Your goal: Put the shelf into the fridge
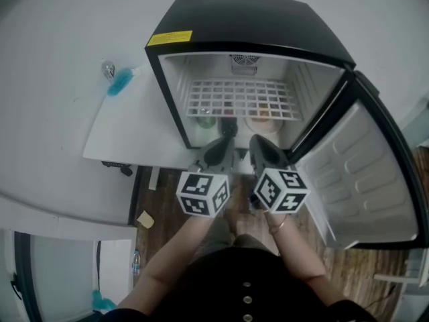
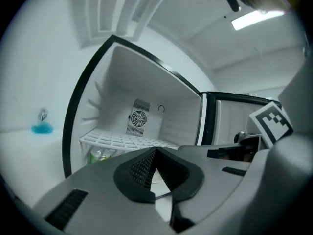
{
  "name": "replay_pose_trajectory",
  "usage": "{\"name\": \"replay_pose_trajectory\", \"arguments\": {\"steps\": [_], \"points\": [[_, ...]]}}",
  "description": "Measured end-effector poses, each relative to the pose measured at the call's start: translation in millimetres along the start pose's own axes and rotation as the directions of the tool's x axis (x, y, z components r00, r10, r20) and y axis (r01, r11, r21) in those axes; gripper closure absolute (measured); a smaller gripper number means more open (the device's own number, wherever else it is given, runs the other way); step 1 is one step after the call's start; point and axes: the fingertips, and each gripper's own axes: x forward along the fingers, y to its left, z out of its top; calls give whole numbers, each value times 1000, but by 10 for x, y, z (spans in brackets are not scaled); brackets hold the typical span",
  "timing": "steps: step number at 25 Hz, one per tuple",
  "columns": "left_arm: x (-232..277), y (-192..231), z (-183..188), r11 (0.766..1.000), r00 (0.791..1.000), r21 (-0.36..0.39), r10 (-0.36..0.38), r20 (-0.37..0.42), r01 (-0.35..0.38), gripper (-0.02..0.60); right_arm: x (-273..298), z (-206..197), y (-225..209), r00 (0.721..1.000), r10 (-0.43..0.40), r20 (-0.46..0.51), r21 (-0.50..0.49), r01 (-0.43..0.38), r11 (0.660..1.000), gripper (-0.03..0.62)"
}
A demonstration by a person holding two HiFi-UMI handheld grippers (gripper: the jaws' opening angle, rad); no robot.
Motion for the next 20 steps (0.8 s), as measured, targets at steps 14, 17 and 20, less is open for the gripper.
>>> {"name": "replay_pose_trajectory", "arguments": {"steps": [14,17,20], "points": [[-244,-9,147,993,999,119,-14,46,9,575,-162,0,398,998,-16,54,-316,32,948,583],[-257,-18,168,988,999,152,-30,41,23,575,-170,25,440,998,-22,62,-315,40,948,583],[-248,-9,159,984,999,173,-43,32,37,575,-171,38,447,997,-32,65,-306,51,951,583]]}}
